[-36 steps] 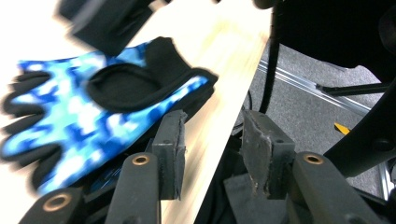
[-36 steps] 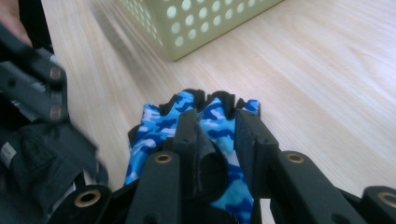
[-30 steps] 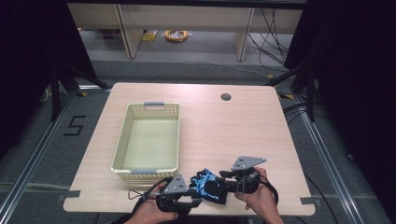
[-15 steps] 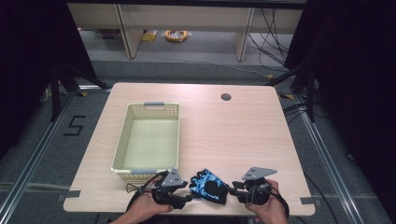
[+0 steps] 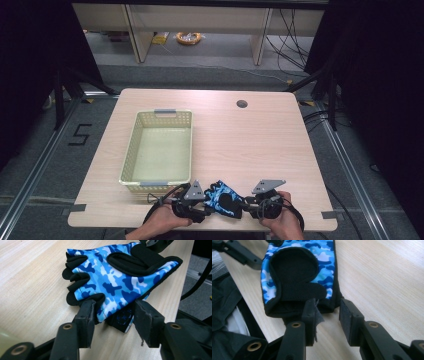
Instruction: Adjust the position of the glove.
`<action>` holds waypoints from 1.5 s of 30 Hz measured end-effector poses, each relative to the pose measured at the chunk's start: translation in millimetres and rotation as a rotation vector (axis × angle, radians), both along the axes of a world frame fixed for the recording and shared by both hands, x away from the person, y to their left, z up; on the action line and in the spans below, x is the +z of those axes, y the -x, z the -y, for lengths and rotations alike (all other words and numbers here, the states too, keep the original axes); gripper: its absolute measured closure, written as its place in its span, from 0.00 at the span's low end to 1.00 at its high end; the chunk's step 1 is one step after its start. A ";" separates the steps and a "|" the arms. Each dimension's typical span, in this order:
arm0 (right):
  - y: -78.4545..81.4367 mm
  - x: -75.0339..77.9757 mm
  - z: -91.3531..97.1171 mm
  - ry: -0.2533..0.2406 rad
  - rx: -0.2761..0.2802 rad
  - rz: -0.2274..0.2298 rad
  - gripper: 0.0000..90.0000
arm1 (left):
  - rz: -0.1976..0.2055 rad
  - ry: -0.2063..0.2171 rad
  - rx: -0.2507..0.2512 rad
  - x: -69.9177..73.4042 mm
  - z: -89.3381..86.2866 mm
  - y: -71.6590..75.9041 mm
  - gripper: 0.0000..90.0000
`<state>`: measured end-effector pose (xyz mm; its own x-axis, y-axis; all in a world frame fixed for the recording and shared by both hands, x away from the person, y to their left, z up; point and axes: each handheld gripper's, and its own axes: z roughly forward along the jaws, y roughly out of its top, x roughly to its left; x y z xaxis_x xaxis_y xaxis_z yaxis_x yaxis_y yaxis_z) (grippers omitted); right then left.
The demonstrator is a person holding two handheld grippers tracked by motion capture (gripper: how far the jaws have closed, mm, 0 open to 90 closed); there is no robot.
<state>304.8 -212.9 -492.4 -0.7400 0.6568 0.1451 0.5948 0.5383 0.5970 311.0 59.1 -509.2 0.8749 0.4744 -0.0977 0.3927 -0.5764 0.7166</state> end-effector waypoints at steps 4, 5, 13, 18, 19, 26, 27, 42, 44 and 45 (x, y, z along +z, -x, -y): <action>-1.9 -1.0 3.3 0.006 0.047 0.058 0.75 | 0.020 -0.018 -0.016 0.0 -1.6 -0.9 0.68; -1.2 -0.5 3.3 0.000 0.044 0.042 0.75 | 0.022 -0.022 -0.017 -0.2 -1.8 -0.8 0.71; -1.1 1.9 -0.5 0.030 0.052 0.043 0.97 | 0.059 -0.021 -0.017 2.3 -0.9 5.7 0.86; -1.6 10.0 0.5 0.038 0.047 0.087 0.98 | 0.096 -0.011 -0.040 10.3 -1.0 11.5 0.88; -2.7 10.4 0.4 0.041 0.045 0.114 0.98 | 0.099 -0.010 -0.053 12.0 -0.9 13.4 0.88; -5.7 7.8 -1.6 0.083 0.056 0.098 0.97 | 0.098 -0.030 -0.098 8.2 3.2 23.3 0.87; -6.4 5.2 -2.8 0.074 0.049 0.112 0.97 | 0.091 -0.033 -0.101 6.2 4.2 24.4 0.87; -1.4 8.8 12.8 -0.068 -0.159 -0.029 0.72 | 0.068 -0.024 -0.086 2.2 1.4 26.3 0.72; 3.1 7.9 16.9 -0.111 -0.195 -0.052 0.69 | 0.062 0.018 -0.055 6.4 -1.5 26.9 0.69; 3.8 5.2 17.3 -0.148 -0.222 -0.047 0.68 | 0.081 0.004 -0.058 11.1 -5.8 25.0 0.67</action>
<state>301.1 -230.2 -487.2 -0.5704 0.7714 0.2821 0.7173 0.3006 0.6286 286.0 64.9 -498.1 0.9061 0.4222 -0.0277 0.2995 -0.5938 0.7468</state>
